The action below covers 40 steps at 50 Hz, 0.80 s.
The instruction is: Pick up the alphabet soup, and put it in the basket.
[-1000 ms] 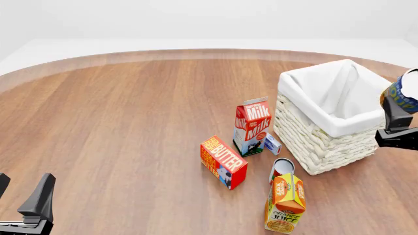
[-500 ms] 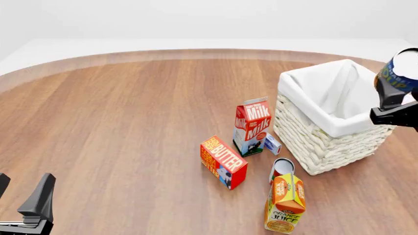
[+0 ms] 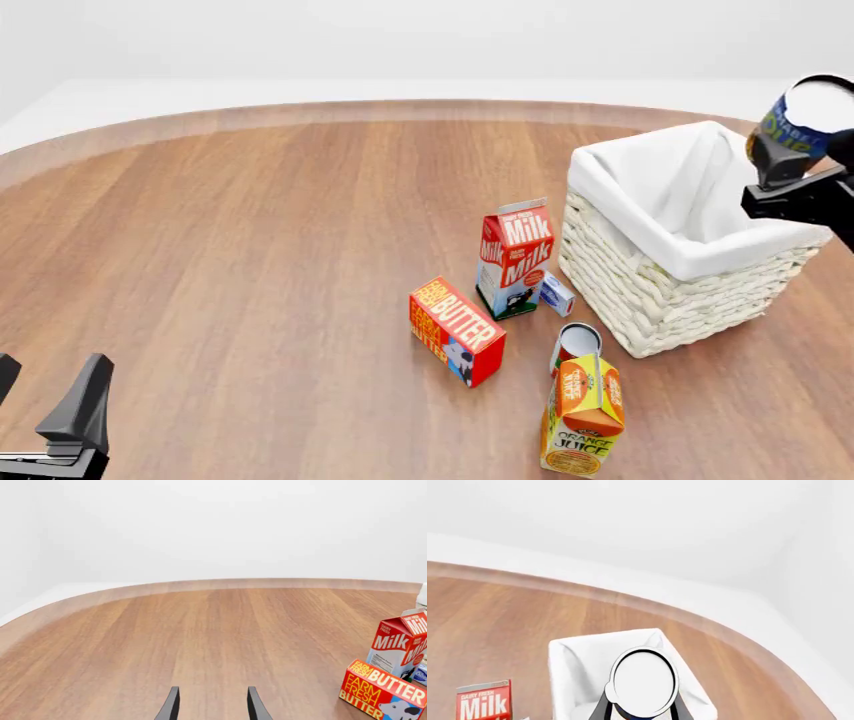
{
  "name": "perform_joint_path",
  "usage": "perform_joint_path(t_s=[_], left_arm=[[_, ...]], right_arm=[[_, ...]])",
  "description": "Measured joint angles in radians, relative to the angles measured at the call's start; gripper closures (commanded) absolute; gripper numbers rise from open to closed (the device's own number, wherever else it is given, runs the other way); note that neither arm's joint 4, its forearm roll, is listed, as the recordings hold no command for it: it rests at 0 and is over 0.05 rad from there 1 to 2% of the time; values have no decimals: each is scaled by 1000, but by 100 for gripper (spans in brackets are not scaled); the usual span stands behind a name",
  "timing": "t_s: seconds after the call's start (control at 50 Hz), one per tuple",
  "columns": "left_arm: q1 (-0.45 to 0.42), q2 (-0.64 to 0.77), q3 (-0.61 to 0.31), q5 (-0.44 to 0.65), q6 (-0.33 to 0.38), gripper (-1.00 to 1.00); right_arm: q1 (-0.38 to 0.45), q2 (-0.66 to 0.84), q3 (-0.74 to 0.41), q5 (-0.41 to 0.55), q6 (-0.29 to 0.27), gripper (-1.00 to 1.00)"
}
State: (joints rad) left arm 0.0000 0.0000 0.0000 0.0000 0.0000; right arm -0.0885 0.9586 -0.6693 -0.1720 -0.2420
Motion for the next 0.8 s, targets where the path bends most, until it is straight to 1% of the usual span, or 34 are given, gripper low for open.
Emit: perform_joint_path(t_s=[0.14, 0.8], left_arm=[[0, 0, 0, 0, 0, -100], [0, 0, 0, 0, 0, -100]], right_arm=[[8, 30, -36, 24, 6, 100], [15, 151, -174, 126, -13, 100]])
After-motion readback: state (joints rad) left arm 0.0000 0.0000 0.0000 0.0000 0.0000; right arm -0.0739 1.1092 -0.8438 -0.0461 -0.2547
